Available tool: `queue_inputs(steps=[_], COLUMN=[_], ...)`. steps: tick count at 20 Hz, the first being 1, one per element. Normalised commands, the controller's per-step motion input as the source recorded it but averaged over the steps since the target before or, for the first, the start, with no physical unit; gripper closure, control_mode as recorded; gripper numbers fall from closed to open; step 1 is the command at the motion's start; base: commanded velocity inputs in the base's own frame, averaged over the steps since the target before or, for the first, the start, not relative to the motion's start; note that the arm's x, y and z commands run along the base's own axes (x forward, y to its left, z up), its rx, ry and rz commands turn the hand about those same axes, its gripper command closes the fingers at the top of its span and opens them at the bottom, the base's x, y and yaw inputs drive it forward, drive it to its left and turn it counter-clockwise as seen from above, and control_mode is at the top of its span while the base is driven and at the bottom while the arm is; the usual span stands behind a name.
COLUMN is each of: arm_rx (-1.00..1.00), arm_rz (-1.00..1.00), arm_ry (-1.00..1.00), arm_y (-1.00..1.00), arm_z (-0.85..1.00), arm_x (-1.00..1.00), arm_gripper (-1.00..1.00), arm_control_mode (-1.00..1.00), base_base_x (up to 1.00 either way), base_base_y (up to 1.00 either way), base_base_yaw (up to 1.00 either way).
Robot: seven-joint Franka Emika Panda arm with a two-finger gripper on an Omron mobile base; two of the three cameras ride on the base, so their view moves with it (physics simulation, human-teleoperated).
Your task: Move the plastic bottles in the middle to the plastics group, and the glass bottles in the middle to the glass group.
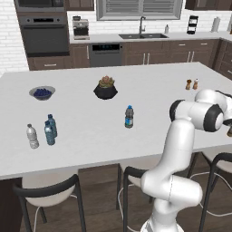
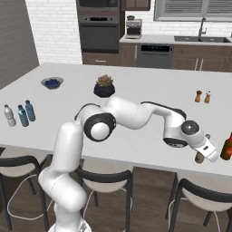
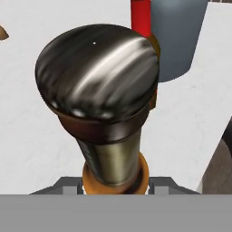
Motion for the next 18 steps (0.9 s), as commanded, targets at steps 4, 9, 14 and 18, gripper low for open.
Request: queue_inputs(steps=[4,9,14,18], arm_rx=[0.00,0.00,0.00,0.01], arm_rz=[0.00,0.00,0.00,0.00], arm_ry=[0.00,0.00,0.00,0.00], arm_y=[0.00,-0.17,-0.32,-0.26], arm_z=[0.04,0.00,0.00,0.00], arm_x=[0.00,0.26,0.23,0.00], arm_gripper=[1.00,1.00,1.00,1.00], arm_control_mode=[-1.00,-1.00,-1.00,-1.00], base_base_x=[0.00,0.00,0.00,0.00], base_base_y=[0.00,0.00,0.00,0.00], base_base_yaw=[0.00,0.00,0.00,0.00])
